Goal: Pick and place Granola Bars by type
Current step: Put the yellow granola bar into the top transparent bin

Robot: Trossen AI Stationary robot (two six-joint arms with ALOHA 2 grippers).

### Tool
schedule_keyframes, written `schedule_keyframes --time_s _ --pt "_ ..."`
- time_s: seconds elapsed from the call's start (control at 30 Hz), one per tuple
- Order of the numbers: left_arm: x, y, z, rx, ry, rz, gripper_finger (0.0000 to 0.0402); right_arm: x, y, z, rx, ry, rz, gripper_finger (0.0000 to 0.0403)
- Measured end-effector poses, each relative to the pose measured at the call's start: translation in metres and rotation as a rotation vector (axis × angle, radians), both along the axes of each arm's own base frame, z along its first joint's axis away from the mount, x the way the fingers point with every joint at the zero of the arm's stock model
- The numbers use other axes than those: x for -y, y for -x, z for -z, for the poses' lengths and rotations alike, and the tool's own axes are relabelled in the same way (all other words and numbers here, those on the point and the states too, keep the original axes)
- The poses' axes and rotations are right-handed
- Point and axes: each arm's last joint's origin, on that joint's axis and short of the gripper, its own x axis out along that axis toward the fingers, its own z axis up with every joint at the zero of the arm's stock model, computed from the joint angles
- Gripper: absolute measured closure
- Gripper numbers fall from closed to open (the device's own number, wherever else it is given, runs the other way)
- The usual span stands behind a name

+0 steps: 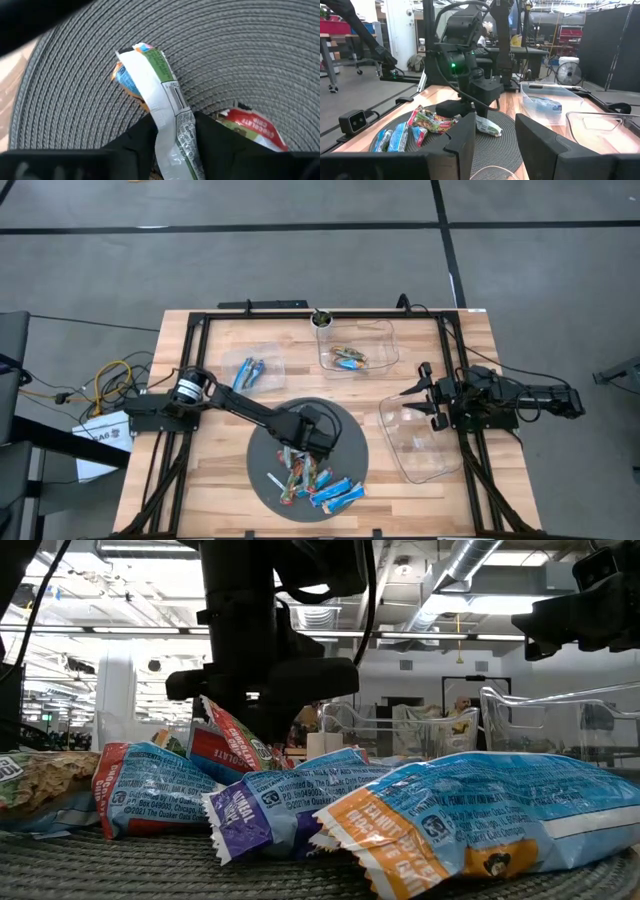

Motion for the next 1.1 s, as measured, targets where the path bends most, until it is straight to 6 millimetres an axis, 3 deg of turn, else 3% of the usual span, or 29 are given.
schedule_keyframes --time_s 0.33,0.63,0.87,1.1 --pt "0.006 -0.001 -0.006 0.049 -0.085 0.044 0.0369 0.000 0.000 0.000 0.000 0.000 0.000 0.0268" --pt "-0.002 -0.010 -0.053 0.197 -0.325 0.121 0.0368 0.000 0.000 0.000 0.001 0.000 -0.001 0.0268" --pt "-0.035 -0.021 -0.085 0.167 -0.574 0.284 0.0377 0.000 0.000 0.000 0.001 0.000 0.000 0.0270" --pt "-0.090 -0.041 -0.096 0.019 -0.673 0.582 0.0372 0.000 0.000 0.000 0.000 0.000 0.000 0.0269"
